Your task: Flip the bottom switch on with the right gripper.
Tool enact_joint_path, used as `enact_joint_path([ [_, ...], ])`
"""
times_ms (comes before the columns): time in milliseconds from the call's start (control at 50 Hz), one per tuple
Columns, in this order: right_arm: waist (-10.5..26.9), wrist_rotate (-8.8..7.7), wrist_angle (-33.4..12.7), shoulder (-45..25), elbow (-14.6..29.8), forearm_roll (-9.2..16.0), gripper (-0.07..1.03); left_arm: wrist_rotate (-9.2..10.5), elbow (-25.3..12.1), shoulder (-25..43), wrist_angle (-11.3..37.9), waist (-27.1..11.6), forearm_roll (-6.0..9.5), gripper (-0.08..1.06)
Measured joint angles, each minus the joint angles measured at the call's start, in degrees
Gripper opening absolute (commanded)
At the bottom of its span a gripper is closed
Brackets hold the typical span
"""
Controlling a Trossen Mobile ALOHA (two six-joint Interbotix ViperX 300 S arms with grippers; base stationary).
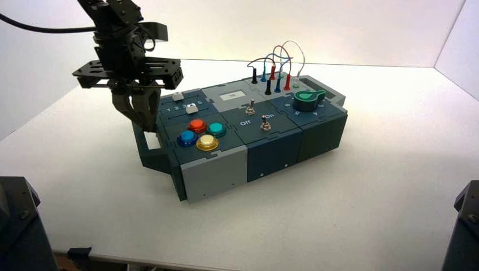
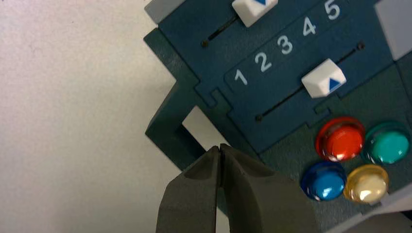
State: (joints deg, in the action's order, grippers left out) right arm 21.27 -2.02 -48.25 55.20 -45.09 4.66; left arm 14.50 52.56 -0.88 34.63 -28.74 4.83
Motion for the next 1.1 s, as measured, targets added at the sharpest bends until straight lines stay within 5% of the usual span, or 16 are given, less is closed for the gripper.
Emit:
enact_joint_path([
  [260, 0.00, 0.00, -0.18, 0.00, 0.00, -0.09, 0.19, -0.18, -3.25, 3.08, 0.26, 2.90, -0.62, -0.03],
  [700, 0.00, 0.09, -1.05, 0.00, 0.00, 0.00, 0.19, -2.46, -11.69, 9.93, 4.48, 2.90, -0.62, -0.03],
  [1100, 0.00, 0.62, -3.16, -0.35, 0.18, 0.09, 0.18, -2.64, -19.42, 14.68, 6.68, 2.99, -0.79, -0.03],
])
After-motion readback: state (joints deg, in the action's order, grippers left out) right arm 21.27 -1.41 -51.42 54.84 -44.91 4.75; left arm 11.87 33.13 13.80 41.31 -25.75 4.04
